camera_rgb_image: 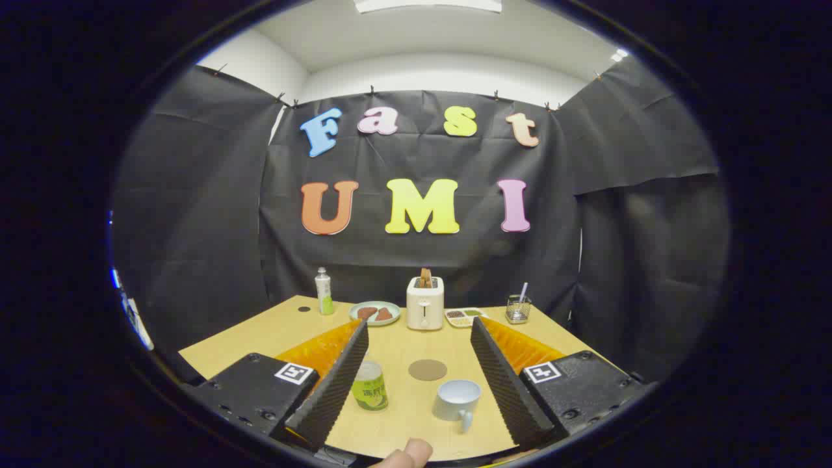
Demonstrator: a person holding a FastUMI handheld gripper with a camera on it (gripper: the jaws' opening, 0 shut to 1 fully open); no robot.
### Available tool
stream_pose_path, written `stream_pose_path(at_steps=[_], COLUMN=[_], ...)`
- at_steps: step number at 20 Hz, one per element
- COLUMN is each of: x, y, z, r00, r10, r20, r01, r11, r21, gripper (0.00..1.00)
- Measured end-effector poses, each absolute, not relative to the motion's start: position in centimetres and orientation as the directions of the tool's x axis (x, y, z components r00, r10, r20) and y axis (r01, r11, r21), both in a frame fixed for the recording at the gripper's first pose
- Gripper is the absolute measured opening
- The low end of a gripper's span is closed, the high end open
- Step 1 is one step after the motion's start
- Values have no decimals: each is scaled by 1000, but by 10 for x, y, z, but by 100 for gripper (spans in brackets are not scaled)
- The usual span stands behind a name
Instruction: Take the bottle from table, then pour the juice into the cup, finally place the bottle on the coaster
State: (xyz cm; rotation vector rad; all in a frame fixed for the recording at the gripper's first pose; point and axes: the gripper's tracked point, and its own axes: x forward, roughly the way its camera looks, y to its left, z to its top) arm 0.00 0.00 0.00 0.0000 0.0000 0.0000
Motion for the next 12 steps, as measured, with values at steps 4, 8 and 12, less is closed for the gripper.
stream_pose_path(at_steps=[4, 8, 12], x=[8, 19, 27], y=[4, 8, 4], z=[2, 0, -5], r00=[1000, 1000, 1000], r10=[1, 7, -7], r20=[6, 0, -16], r01=[-1, -7, 7], r11=[1000, 1000, 999], r21=[3, 9, 38], gripper=[100, 100, 100])
